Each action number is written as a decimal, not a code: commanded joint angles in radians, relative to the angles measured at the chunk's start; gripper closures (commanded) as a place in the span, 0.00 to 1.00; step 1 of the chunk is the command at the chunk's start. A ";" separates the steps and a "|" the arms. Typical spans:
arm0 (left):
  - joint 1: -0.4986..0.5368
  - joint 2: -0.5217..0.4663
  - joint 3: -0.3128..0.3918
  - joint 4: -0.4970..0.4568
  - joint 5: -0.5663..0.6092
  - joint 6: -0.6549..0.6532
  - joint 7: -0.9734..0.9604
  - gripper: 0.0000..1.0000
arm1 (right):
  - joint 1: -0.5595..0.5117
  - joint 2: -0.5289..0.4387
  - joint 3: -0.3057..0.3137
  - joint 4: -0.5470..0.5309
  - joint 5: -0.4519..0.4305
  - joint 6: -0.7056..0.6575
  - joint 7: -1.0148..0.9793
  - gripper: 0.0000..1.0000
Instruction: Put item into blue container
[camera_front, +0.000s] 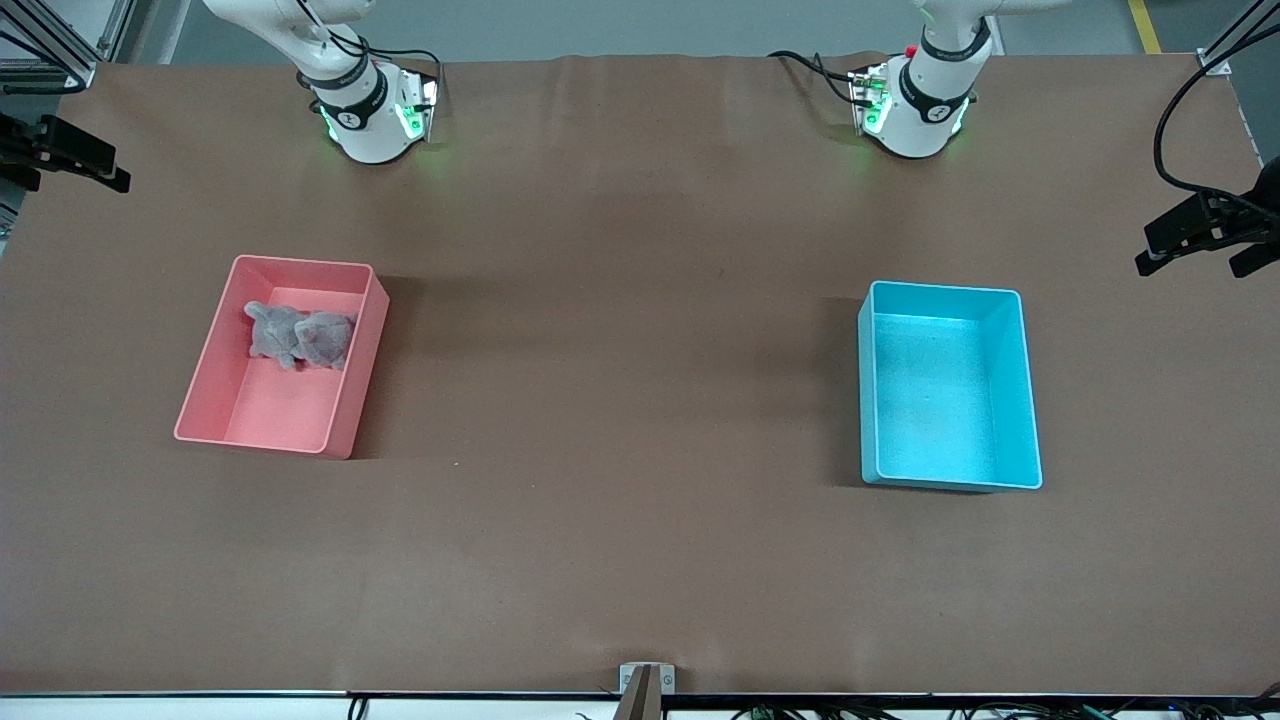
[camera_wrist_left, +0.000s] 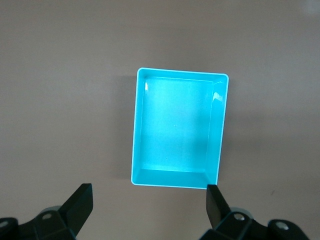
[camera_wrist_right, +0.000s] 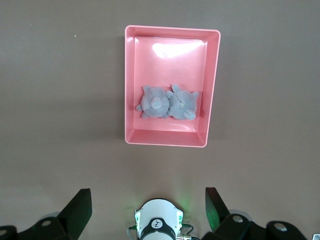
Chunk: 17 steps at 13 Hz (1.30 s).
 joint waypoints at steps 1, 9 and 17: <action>0.001 0.001 -0.001 0.005 -0.004 -0.005 0.005 0.00 | 0.003 -0.022 0.003 -0.011 -0.005 0.014 0.003 0.00; -0.001 0.001 -0.001 0.005 -0.004 -0.005 -0.003 0.00 | -0.002 -0.025 -0.003 -0.010 0.004 0.049 0.004 0.00; -0.001 0.001 -0.001 0.005 -0.002 -0.005 -0.003 0.00 | -0.006 -0.020 -0.008 -0.010 0.038 0.107 0.006 0.00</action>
